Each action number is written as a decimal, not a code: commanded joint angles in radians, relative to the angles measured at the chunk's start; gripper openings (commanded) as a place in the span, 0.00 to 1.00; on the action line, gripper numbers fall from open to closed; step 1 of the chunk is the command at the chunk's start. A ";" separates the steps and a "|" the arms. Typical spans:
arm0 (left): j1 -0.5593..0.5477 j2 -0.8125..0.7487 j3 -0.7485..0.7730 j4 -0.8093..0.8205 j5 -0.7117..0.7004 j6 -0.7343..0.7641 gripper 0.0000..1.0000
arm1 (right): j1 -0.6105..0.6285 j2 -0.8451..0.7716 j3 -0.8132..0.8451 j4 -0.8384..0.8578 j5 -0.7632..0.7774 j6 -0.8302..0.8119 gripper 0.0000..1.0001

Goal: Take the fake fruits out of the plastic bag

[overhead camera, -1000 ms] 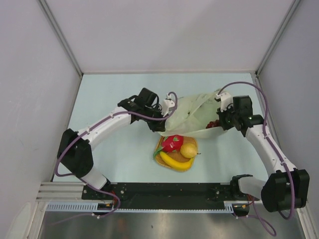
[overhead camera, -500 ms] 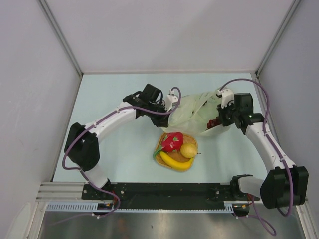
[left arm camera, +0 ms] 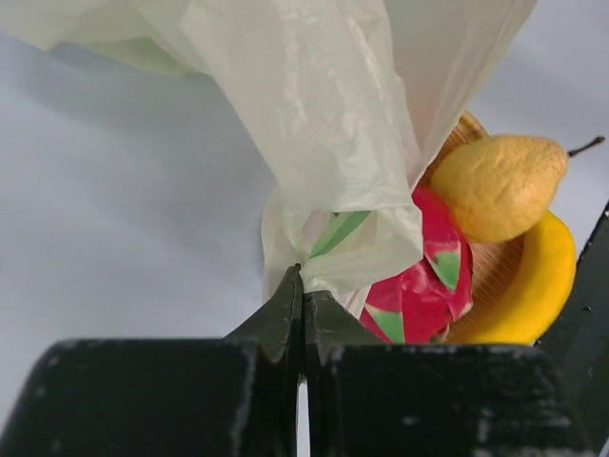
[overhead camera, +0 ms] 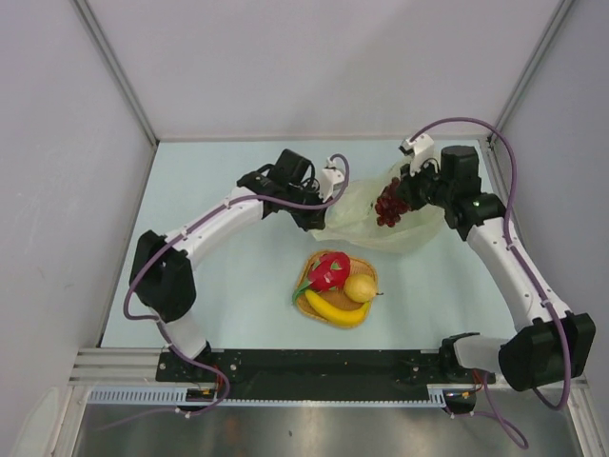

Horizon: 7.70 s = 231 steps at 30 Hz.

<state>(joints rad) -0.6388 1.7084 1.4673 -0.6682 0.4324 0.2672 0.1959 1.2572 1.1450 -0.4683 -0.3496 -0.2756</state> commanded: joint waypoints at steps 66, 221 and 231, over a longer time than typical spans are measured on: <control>0.119 0.089 0.160 0.050 0.035 -0.117 0.00 | 0.662 -0.005 0.021 -0.340 -0.186 -0.313 0.00; -0.047 0.080 0.200 -0.016 0.002 -0.025 0.00 | 0.511 -0.050 -0.278 0.092 0.020 0.147 0.46; -0.041 0.092 0.211 -0.022 0.008 -0.031 0.00 | 0.406 -0.071 -0.191 0.195 0.021 0.180 0.61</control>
<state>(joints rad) -0.6865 1.8103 1.6485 -0.6979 0.4183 0.2523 0.6708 1.2076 0.8700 -0.3660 -0.3416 -0.1345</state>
